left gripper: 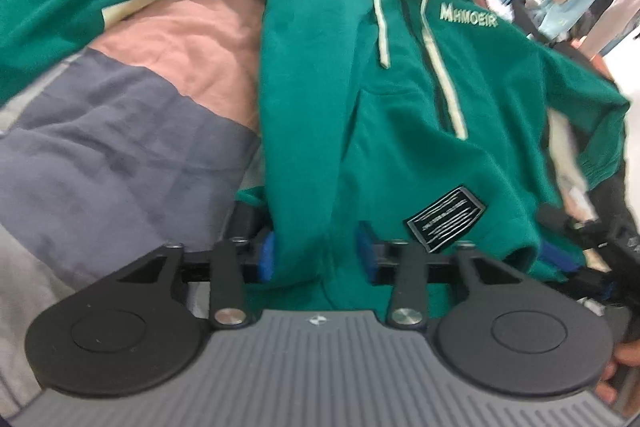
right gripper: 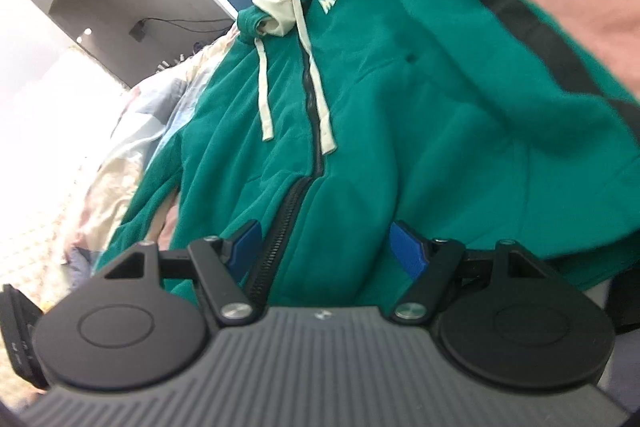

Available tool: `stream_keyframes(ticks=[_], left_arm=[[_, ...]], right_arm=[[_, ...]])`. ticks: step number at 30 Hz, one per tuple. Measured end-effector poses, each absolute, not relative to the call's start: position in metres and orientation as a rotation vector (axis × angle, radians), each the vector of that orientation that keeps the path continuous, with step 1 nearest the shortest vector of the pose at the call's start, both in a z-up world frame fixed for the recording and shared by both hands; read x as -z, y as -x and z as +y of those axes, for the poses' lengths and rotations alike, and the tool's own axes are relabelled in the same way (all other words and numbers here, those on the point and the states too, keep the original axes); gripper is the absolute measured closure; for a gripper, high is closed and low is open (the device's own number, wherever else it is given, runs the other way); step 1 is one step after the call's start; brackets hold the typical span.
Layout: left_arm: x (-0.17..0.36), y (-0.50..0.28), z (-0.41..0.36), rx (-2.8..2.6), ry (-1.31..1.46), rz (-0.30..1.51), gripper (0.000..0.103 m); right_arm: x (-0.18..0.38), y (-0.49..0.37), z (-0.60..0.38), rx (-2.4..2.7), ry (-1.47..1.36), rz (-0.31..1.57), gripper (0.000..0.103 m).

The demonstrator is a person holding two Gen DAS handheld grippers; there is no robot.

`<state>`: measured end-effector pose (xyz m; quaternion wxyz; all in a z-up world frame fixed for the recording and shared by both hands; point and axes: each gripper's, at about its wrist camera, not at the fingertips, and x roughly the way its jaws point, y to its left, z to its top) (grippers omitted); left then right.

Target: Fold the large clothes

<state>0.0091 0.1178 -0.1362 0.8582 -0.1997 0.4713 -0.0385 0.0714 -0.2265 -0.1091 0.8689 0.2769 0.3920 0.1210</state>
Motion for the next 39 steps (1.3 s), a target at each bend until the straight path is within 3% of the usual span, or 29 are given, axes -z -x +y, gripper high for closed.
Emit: stream_keyframes(ticks=[1,3,12,21,25,26,28,37,39], left_arm=[[0.135,-0.01,0.115,0.064,0.387,0.994,0.086],[0.132,-0.011,0.114,0.05,0.389,0.983,0.093],[0.083,-0.002,0.16,0.03,0.609,0.792,0.096],[0.13,-0.027,0.191,-0.155,0.645,0.933,0.095],[0.14,-0.026,0.19,-0.163,0.641,0.96,0.088],[0.142,-0.025,0.191,-0.171,0.638,0.963,0.078],[0.145,-0.025,0.19,-0.193,0.626,0.98,0.046],[0.154,-0.021,0.178,-0.178,0.6,1.019,0.044],[0.154,-0.018,0.174,-0.18,0.59,1.008,0.062]], right_arm=[[0.107,-0.069,-0.229,-0.246,-0.574,0.809,0.029],[0.102,-0.066,-0.236,-0.227,-0.575,0.784,0.029],[0.087,-0.057,-0.286,-0.128,-0.629,0.702,0.029],[0.101,-0.063,-0.327,0.101,-0.66,0.748,0.03],[0.103,-0.067,-0.331,0.179,-0.633,0.74,0.03],[0.102,-0.067,-0.332,0.201,-0.626,0.732,0.025],[0.101,-0.066,-0.336,0.249,-0.616,0.718,0.021],[0.137,-0.075,-0.345,0.232,-0.708,0.844,0.02],[0.138,-0.076,-0.338,0.19,-0.691,0.858,0.026]])
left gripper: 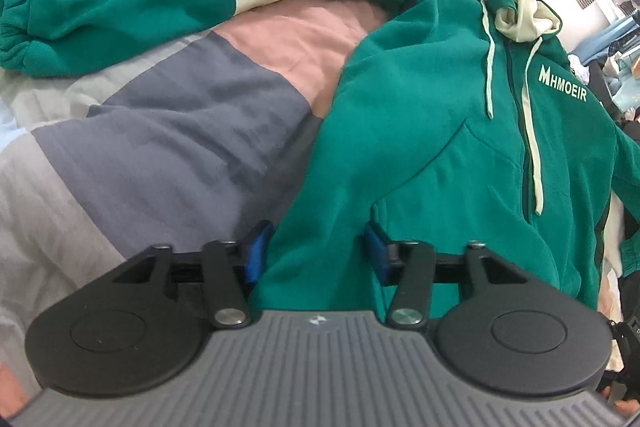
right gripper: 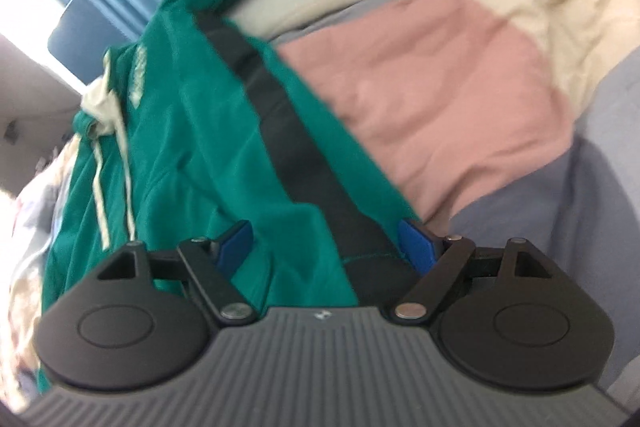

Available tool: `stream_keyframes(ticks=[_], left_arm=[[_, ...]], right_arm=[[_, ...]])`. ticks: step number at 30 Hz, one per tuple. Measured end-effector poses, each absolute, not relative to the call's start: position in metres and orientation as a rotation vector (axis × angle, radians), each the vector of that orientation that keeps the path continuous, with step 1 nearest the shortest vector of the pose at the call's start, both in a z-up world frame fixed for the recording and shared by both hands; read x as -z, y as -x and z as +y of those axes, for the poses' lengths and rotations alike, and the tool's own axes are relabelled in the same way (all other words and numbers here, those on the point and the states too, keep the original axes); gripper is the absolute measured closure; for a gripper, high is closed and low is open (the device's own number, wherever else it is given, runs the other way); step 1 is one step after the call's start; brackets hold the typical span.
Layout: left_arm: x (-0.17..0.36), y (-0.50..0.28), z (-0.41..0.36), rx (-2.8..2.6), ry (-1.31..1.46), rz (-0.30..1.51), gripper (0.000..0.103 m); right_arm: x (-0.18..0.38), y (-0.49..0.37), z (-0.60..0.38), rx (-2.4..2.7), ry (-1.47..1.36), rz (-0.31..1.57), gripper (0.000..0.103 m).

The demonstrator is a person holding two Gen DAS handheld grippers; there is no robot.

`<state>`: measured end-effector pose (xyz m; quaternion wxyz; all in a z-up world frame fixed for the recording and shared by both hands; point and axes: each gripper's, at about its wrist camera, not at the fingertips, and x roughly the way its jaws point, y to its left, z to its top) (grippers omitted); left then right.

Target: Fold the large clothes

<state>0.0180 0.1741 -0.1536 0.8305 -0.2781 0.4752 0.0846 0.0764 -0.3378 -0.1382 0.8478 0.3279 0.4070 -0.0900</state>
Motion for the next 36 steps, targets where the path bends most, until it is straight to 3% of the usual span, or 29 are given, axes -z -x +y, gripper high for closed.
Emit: stream_keyframes(ticks=[1,2,3,6,16,25,26,28,29,30,36], left_arm=[[0.153,-0.017,0.173,-0.173,0.592,0.998,0.078],[0.151,-0.015,0.171,-0.154,0.594,0.99,0.084],[0.148,-0.014,0.17,-0.145,0.589,0.979,0.09],[0.131,-0.007,0.168,-0.136,0.565,0.928,0.094],[0.071,0.022,0.187,-0.09,0.634,0.853,0.096],[0.094,0.015,0.171,-0.149,0.518,0.989,0.093],[0.093,0.015,0.172,-0.166,0.508,0.988,0.09],[0.087,0.018,0.18,-0.202,0.527,0.967,0.063],[0.081,0.021,0.184,-0.22,0.545,0.94,0.055],[0.074,0.023,0.186,-0.23,0.542,0.911,0.051],[0.03,0.012,0.151,-0.15,0.388,0.799,0.051]], right_arm=[[0.137,-0.077,-0.331,0.143,-0.677,0.869,0.039],[0.138,-0.078,-0.324,0.093,-0.671,0.883,0.063],[0.138,-0.077,-0.316,0.069,-0.655,0.907,0.075],[0.129,-0.073,-0.311,0.095,-0.605,0.898,0.086],[0.038,-0.031,-0.351,0.092,-0.542,0.726,0.087],[0.08,-0.047,-0.36,0.076,-0.619,0.973,0.081],[0.076,-0.048,-0.356,0.076,-0.596,0.963,0.077],[0.067,-0.045,-0.353,0.084,-0.567,0.932,0.065],[0.062,-0.044,-0.353,0.097,-0.553,0.915,0.055],[0.057,-0.044,-0.35,0.106,-0.53,0.895,0.052],[0.028,-0.046,-0.319,-0.002,-0.411,0.773,0.049]])
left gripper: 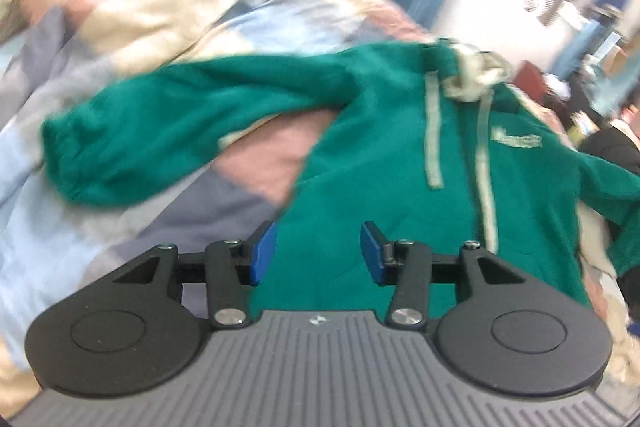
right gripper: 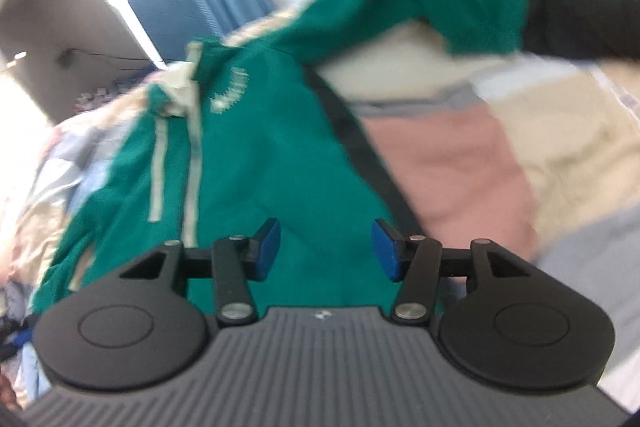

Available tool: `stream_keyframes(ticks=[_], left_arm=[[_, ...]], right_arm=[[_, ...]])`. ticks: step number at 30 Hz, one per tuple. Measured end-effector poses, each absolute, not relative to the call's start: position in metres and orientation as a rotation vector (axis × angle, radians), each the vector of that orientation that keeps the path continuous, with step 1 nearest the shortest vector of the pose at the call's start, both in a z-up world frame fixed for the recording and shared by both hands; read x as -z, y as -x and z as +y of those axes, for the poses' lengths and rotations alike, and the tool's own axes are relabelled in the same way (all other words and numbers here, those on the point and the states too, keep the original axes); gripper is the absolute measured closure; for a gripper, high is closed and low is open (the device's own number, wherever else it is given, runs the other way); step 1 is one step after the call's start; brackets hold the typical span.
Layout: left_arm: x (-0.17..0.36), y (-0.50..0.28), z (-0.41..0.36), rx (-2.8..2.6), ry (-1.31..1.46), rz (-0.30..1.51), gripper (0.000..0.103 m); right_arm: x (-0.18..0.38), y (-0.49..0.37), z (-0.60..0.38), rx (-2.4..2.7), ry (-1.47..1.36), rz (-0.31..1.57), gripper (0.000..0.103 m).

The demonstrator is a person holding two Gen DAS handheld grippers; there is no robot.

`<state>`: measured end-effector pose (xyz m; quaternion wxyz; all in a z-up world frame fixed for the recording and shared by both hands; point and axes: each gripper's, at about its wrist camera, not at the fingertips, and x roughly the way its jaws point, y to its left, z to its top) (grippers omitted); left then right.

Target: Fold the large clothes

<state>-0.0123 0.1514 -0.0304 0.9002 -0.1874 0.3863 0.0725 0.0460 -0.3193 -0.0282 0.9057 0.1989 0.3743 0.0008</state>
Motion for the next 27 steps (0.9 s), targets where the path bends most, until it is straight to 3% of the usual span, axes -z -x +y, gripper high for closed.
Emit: stream_keyframes(ticks=[10,19,27], left_arm=[[0.044,-0.027,0.037,0.063,0.11,0.744,0.051],[0.101,-0.061,0.023,0.085,0.081,0.765,0.051],[0.143,-0.076,0.017,0.081,0.05,0.838,0.051]], right_arm=[[0.054,-0.069,-0.239,-0.172,-0.298,0.764,0.049],[0.078,-0.082,-0.216,-0.186,-0.134,0.673,0.049],[0.127,-0.119,-0.205,-0.176,-0.153,0.878,0.051]])
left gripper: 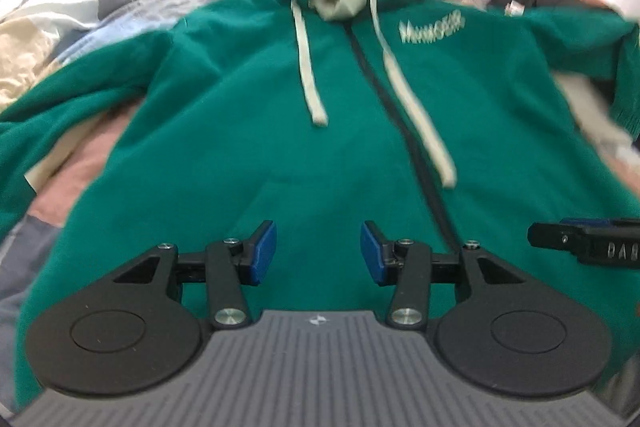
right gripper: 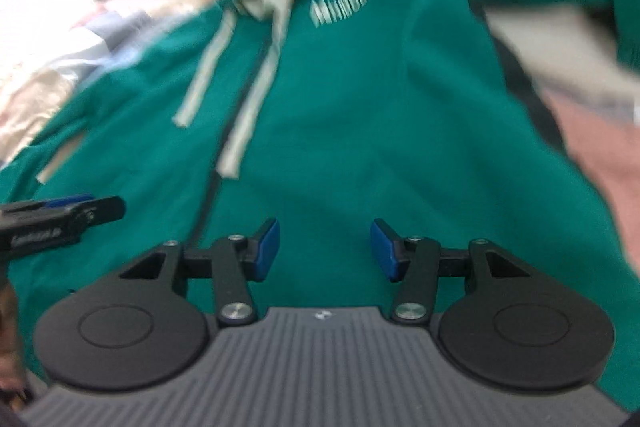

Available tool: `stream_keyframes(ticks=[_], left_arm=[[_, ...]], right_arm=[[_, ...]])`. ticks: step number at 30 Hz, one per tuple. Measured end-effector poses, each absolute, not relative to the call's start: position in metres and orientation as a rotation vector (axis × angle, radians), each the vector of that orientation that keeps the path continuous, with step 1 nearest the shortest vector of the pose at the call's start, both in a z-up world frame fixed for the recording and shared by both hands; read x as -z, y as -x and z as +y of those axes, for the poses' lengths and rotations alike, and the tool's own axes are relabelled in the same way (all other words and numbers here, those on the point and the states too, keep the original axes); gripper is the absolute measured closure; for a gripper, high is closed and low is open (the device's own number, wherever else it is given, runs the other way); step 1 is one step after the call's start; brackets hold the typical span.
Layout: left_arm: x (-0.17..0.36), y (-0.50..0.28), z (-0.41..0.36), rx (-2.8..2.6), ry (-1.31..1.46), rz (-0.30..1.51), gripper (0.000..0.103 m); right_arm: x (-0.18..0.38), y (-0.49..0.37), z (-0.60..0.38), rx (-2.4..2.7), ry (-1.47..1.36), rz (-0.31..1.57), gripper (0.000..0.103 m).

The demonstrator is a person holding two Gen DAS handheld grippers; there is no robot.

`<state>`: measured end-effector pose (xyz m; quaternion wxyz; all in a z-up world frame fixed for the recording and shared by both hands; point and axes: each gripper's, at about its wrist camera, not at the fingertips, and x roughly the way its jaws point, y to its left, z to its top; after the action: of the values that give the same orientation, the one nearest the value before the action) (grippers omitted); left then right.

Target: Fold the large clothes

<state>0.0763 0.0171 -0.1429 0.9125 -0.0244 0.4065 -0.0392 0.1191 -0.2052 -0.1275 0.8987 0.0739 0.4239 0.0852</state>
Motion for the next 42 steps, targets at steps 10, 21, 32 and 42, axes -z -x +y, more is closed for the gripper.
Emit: stream_keyframes(ticks=[10,21,32,42], left_arm=[[0.137,-0.086,0.015,0.02,0.077,0.903,0.051],[0.002,-0.064,-0.048,0.084,-0.002,0.836,0.05],[-0.03,-0.079,-0.066,0.2,0.146,0.784,0.048],[0.119,-0.098,-0.002,0.111,0.229,0.918,0.048]], right_arm=[[0.114,-0.123,-0.231,-0.133,-0.298,0.79,0.051],[0.051,-0.153,-0.338,0.02,-0.508,0.589,0.05],[0.014,-0.17,-0.424,0.172,-0.759,0.41,0.017],[0.028,-0.231,-0.465,0.153,-0.883,0.356,0.017]])
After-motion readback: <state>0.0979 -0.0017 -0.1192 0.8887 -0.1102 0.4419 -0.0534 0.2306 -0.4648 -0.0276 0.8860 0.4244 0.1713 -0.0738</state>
